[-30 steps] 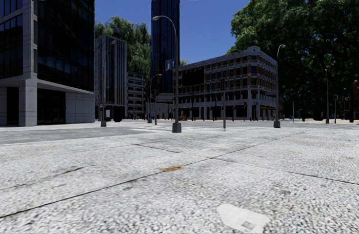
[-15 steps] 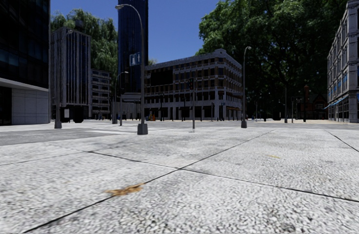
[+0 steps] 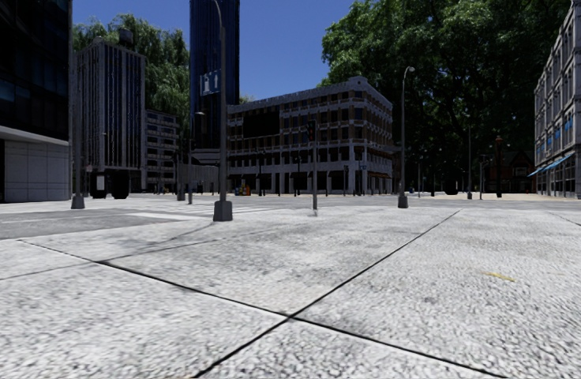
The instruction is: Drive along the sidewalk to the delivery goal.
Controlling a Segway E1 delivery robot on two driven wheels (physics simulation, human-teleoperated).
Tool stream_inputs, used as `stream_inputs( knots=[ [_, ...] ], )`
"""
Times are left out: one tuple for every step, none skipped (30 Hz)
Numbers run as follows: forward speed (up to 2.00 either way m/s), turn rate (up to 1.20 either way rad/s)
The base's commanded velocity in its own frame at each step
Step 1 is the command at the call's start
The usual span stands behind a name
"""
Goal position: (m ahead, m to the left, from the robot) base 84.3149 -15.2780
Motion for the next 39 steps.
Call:
stream_inputs(
  knots=[
    [2.0,0.0],
    [2.0,0.0],
    [2.0,0.0],
    [2.0,0.0],
    [2.0,0.0],
    [2.0,0.0],
    [2.0,0.0],
    [2.0,0.0],
    [2.0,0.0],
    [2.0,0.0],
    [2.0,0.0],
    [2.0,0.0],
    [2.0,0.0],
    [2.0,0.0],
    [2.0,0.0],
    [2.0,0.0],
    [2.0,0.0],
    [2.0,0.0],
    [2.0,0.0],
    [2.0,0.0],
    [2.0,0.0],
    [2.0,0.0],
    [2.0,0.0],
    [2.0,0.0],
    [2.0,0.0],
    [2.0,0.0],
    [2.0,0.0],
    [2.0,0.0],
    [2.0,0.0],
    [2.0,0.0],
    [2.0,0.0],
    [2.0,0.0],
    [2.0,0.0],
    [2.0,0.0],
    [2.0,0.0],
    [2.0,0.0],
    [2.0,0.0],
    [2.0,0.0],
    [2.0,0.0]
  ],
)
